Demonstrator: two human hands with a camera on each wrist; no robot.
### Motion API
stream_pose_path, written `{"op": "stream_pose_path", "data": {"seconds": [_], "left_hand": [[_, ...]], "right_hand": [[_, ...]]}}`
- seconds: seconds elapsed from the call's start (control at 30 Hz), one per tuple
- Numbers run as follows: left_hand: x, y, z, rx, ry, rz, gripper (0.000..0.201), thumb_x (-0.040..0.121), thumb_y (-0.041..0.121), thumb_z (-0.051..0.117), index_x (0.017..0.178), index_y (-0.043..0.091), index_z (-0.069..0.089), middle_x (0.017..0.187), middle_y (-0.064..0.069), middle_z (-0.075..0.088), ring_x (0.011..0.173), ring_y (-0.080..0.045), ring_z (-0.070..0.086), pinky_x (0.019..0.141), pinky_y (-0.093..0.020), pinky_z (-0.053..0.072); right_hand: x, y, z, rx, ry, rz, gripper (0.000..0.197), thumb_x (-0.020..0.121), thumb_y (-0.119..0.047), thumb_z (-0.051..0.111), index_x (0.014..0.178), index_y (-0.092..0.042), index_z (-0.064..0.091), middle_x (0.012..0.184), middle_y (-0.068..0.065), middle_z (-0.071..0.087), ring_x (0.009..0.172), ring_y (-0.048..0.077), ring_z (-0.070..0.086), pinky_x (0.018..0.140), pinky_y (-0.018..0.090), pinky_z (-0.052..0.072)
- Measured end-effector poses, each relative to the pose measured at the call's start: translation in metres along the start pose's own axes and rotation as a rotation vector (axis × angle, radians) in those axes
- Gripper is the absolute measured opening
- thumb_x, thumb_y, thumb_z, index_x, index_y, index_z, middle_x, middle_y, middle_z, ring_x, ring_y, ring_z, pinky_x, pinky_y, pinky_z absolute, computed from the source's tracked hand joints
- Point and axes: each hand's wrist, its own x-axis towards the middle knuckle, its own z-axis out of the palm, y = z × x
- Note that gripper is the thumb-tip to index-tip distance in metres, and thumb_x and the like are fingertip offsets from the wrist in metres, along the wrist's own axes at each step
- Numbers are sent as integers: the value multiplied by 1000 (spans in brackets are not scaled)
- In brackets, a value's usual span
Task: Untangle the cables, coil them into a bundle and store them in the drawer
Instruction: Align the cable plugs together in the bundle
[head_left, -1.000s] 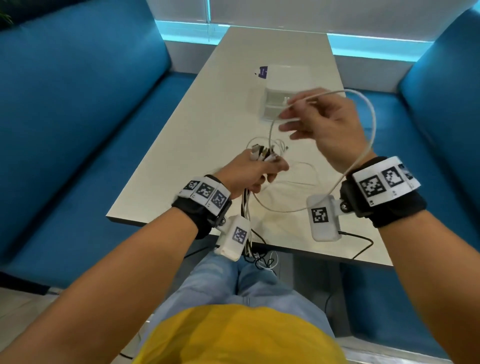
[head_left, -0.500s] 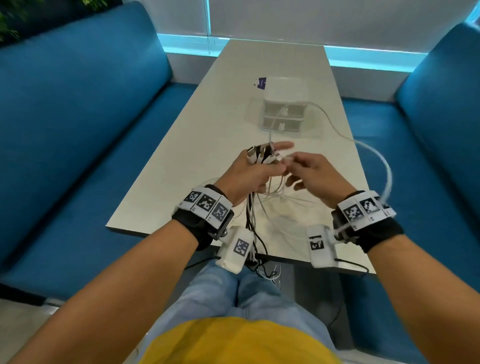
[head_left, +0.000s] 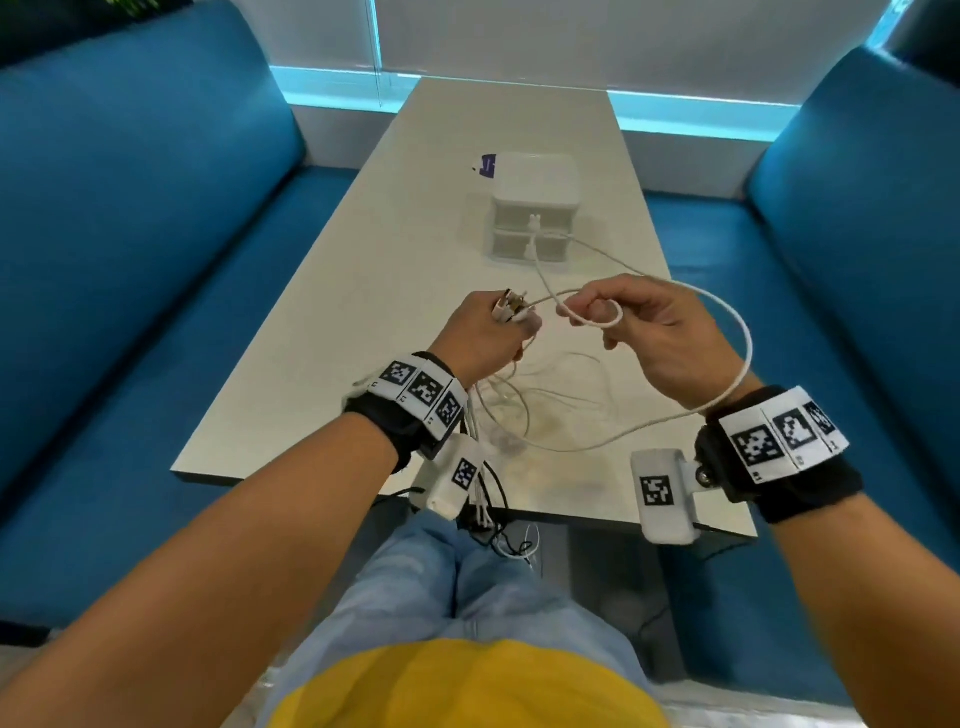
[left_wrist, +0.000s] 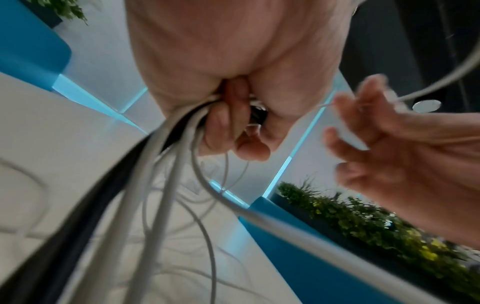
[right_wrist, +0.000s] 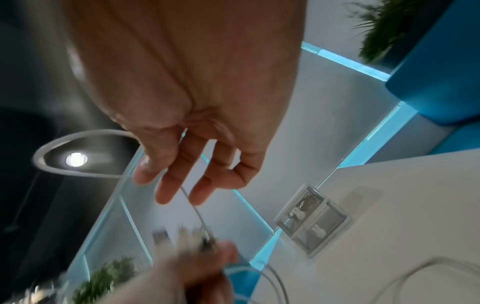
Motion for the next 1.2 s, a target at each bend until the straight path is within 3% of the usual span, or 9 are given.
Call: {"op": "stream_pose_path", "data": {"seconds": [0.13, 0.27, 0.37, 0.47, 0.6, 0.77, 0.97, 1.13, 1.2], "left_hand": [[10, -17, -14, -113, 150, -155, 15, 90, 17, 62, 77, 11, 60, 63, -2, 55, 35, 1, 49, 36, -11, 29], [12, -15, -15, -154, 213, -106, 13, 88, 21, 67, 76, 16, 66, 66, 0, 65, 51, -1, 58, 43, -17, 35], [9, -11, -8, -233, 197, 12, 8, 79, 10, 71, 74, 16, 71, 78, 3, 72, 75, -4, 67, 72, -20, 52], [5, -11, 2, -181, 95, 114, 16, 75, 11, 70, 67, 24, 74, 84, 3, 75, 86, -13, 68, 91, -36, 54], [-3, -1, 11, -77, 94, 179, 12, 76, 20, 71, 75, 31, 74, 85, 7, 74, 87, -12, 69, 85, -32, 55], [-6, -3, 0, 42, 184, 149, 4, 82, 19, 70, 81, 18, 73, 84, 0, 73, 83, -17, 67, 76, -27, 53], [1, 2, 1, 88, 131, 125, 14, 80, 27, 69, 80, 14, 73, 79, -6, 72, 83, -23, 68, 80, -35, 55], [8, 3, 15, 111, 121, 89, 16, 77, 28, 70, 84, 15, 72, 85, -6, 73, 80, -26, 70, 78, -40, 58], [7, 2, 13, 84, 104, 73, 10, 82, 19, 66, 87, 13, 71, 88, -7, 73, 73, -23, 71, 74, -31, 58]], "right_hand": [[-23, -8, -20, 49, -1, 85, 12, 89, -13, 61, 91, -18, 72, 91, -9, 75, 89, 9, 67, 69, 20, 51], [-43, 8, -32, -65, -235, 360, 33, 89, 8, 54, 91, -16, 75, 100, -5, 75, 105, 12, 66, 87, 29, 52], [-44, 18, -34, -48, -54, 474, 44, 84, 17, 44, 82, -15, 74, 113, -8, 70, 115, 6, 59, 105, 35, 44], [-27, 15, -25, 21, 183, 459, 33, 90, 3, 48, 84, -21, 69, 108, -7, 69, 107, 11, 60, 95, 39, 48], [0, -4, 6, -197, -78, 438, 24, 97, -33, 52, 99, -16, 70, 95, 1, 71, 88, 9, 66, 73, 22, 51], [10, -17, 21, -160, -52, 322, 35, 99, -29, 50, 72, -14, 67, 56, 0, 58, 61, 16, 63, 72, 37, 52], [-5, -23, 8, 117, 139, 315, 34, 101, -18, 47, 71, -9, 59, 48, -7, 30, 45, 10, 29, 44, 23, 33], [-28, -19, -7, 189, 190, 349, 31, 102, -17, 43, 76, -9, 59, 55, -4, 23, 45, 8, 22, 43, 20, 26], [-45, -13, -20, 219, 221, 367, 30, 102, -17, 43, 78, -8, 59, 57, -1, 23, 46, 8, 24, 44, 20, 27]]}}
